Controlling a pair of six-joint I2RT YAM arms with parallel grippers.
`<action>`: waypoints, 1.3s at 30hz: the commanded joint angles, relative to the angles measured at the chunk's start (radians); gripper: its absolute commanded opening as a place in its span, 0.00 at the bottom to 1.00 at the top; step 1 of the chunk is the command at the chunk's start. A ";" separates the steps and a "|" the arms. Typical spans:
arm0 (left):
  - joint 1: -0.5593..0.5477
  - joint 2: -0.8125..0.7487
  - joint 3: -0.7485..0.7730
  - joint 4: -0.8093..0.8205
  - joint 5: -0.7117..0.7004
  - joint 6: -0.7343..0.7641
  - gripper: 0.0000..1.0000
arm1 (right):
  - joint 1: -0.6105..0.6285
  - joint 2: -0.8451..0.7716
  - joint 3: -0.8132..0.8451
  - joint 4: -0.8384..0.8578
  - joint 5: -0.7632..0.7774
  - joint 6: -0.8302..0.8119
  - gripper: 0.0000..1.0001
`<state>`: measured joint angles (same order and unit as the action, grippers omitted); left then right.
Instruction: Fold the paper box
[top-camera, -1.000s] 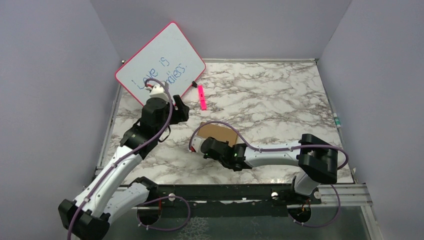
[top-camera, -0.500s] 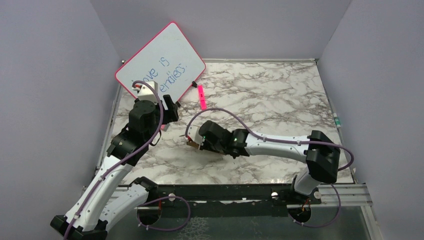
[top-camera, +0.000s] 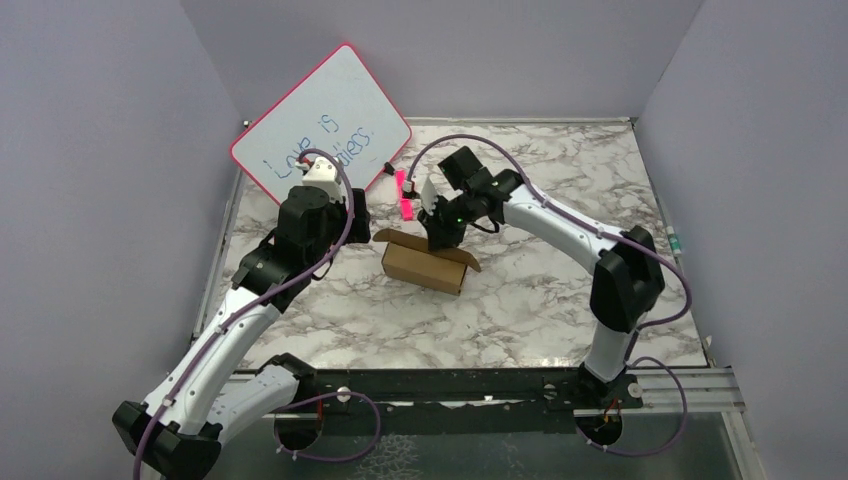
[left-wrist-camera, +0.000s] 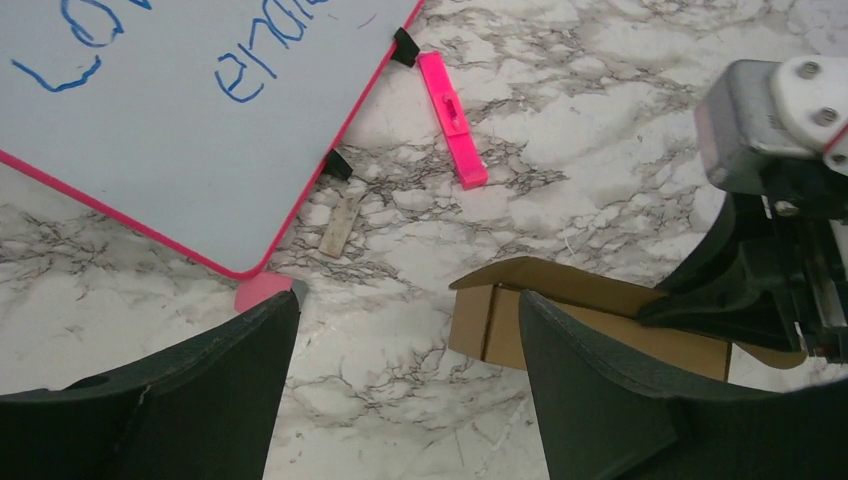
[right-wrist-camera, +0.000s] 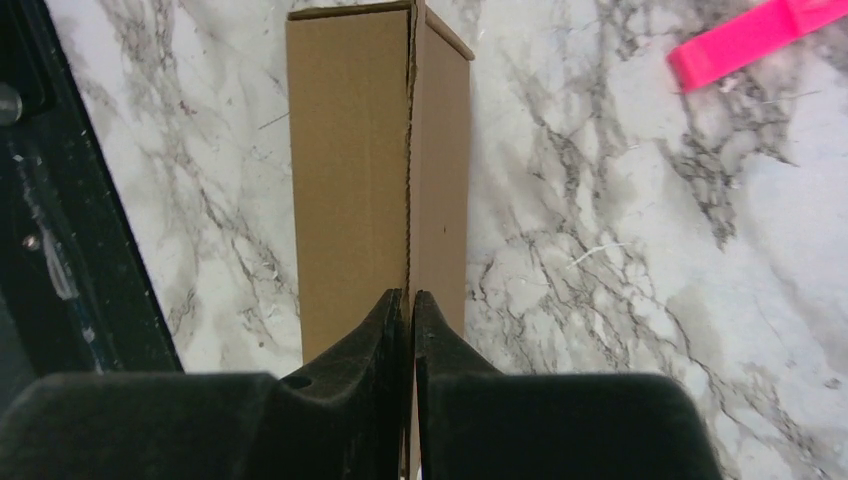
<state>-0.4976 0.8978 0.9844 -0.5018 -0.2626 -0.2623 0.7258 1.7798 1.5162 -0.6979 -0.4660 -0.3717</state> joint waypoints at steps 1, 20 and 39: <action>0.026 0.027 -0.027 0.039 0.119 0.055 0.82 | -0.023 0.125 0.102 -0.184 -0.156 -0.098 0.13; 0.146 0.123 -0.080 0.053 0.373 0.113 0.82 | -0.059 0.118 0.195 -0.207 -0.079 -0.118 0.50; 0.148 0.253 -0.025 0.005 0.462 0.236 0.80 | -0.060 -0.446 -0.359 0.106 0.365 0.352 0.60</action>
<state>-0.3546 1.1229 0.9096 -0.4770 0.1524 -0.0853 0.6701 1.3956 1.2457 -0.6773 -0.2180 -0.1379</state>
